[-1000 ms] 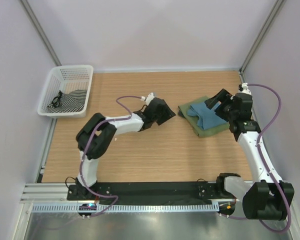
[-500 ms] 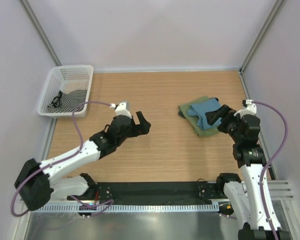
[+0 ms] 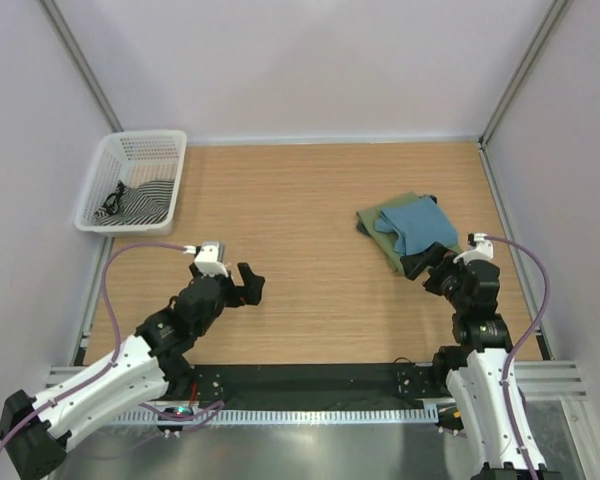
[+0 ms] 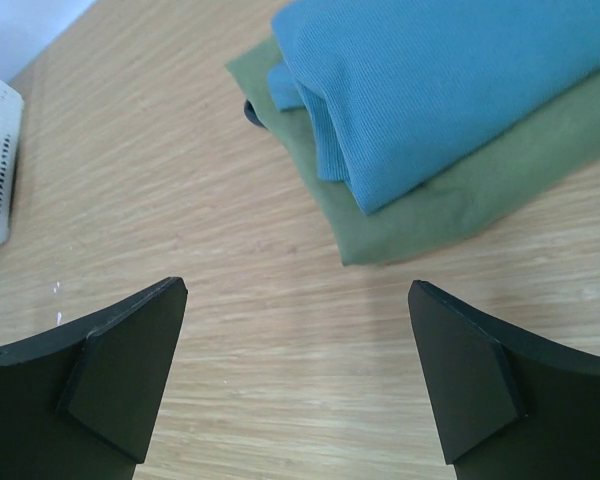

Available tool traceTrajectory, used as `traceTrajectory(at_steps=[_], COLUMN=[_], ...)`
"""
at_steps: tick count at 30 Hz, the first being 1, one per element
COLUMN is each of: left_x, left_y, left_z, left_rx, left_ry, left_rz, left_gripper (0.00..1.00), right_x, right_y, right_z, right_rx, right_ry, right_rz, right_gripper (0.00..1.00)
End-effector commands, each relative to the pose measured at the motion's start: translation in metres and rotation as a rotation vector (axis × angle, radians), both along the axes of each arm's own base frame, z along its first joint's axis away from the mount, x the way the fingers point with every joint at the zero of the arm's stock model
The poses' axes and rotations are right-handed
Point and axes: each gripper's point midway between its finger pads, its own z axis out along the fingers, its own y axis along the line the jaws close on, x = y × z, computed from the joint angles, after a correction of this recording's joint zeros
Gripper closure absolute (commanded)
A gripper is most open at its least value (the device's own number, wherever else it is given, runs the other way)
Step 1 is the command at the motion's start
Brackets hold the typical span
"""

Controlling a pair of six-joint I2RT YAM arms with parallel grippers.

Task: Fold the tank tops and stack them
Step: Neatly place the folded tank top to the corner

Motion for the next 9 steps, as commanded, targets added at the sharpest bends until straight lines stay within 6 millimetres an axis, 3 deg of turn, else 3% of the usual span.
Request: traceTrajectory(at_steps=[1, 9], left_x=[0.0029, 0.0021], left_y=[0.0111, 0.0192], left_z=[0.0051, 0.0135], left_rx=[0.034, 0.009], left_ry=[-0.077, -0.123], left_rz=[0.019, 0.044], left_gripper=[0.00, 0.00], right_x=[0.0121, 0.0123], right_y=[0.0043, 0.0084], right_z=[0.0116, 0.0058], right_rx=[0.023, 0.036], right_ry=[-0.076, -0.060], right_rz=[0.021, 0.043], right_gripper=[0.00, 0.00])
